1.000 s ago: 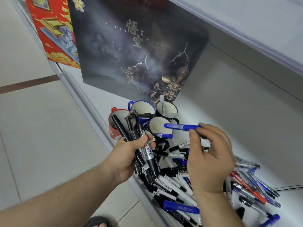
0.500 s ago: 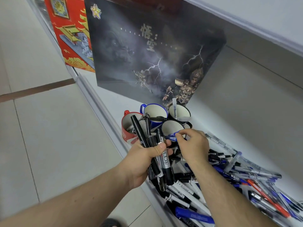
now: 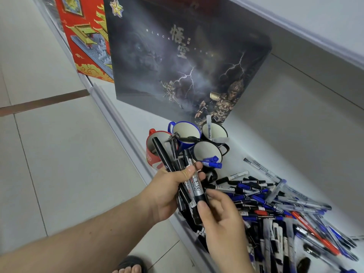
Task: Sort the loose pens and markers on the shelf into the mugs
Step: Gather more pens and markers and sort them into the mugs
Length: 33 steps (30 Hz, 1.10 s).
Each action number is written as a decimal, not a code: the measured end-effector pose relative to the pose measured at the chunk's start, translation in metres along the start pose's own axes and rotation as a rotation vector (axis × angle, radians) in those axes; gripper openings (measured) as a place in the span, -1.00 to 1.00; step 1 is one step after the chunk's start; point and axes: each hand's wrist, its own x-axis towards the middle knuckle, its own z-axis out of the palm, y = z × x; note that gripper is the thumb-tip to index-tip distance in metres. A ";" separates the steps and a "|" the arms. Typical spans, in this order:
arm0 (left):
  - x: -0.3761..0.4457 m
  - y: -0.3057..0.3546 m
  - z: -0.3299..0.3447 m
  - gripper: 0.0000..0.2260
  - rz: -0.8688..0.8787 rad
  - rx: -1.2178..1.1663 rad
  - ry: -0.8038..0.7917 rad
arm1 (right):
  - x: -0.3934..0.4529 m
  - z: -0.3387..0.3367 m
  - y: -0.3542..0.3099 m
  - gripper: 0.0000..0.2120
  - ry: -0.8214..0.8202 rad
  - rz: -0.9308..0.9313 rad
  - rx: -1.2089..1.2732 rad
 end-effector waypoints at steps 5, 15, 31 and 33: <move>-0.005 0.000 -0.010 -0.70 -0.008 0.002 0.048 | 0.000 -0.001 -0.004 -0.74 0.262 -0.068 0.064; 0.000 0.021 -0.043 -0.85 0.121 -0.090 0.377 | 0.018 -0.026 -0.033 -0.63 0.395 -0.162 0.047; -0.007 0.025 -0.039 -0.76 0.146 0.150 0.201 | 0.122 0.071 -0.067 -0.69 0.146 -0.601 -0.437; -0.008 0.026 -0.039 -0.76 0.151 0.161 0.169 | 0.124 0.085 -0.063 -0.71 0.086 -0.534 -0.521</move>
